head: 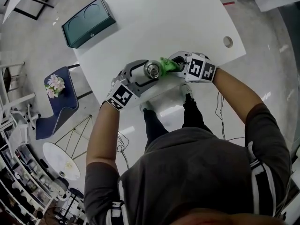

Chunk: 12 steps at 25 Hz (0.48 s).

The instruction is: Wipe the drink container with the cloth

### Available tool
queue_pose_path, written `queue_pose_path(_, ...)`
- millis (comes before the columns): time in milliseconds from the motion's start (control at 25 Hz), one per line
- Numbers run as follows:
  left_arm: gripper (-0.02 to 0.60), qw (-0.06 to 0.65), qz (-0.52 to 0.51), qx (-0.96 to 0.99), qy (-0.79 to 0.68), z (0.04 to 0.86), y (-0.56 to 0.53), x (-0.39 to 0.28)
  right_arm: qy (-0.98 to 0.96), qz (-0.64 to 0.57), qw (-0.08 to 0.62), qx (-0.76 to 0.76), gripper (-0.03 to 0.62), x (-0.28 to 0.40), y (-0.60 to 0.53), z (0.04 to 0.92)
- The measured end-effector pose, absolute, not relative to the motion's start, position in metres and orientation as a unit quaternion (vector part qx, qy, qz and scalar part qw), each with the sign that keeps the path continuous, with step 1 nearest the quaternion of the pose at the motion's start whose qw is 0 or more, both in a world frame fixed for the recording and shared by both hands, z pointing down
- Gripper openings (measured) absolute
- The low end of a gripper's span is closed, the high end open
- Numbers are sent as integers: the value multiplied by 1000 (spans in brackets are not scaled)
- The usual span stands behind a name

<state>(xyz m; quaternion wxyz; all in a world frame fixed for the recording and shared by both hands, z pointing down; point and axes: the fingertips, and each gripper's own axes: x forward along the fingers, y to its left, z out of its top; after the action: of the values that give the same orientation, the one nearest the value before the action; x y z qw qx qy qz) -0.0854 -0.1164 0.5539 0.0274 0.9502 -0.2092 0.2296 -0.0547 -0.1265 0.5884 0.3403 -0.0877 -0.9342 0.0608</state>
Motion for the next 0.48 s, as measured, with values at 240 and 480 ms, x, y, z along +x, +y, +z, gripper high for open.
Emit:
queue_pose_path(240,319,29,226,951,-210,553,-116,-85,-919,41,384,-81,123,-55,-124,597)
queue_pose_path(480,319,30,228,947,-225,554,-115,-87,-949,75,301,-52,124,-42,-152,535)
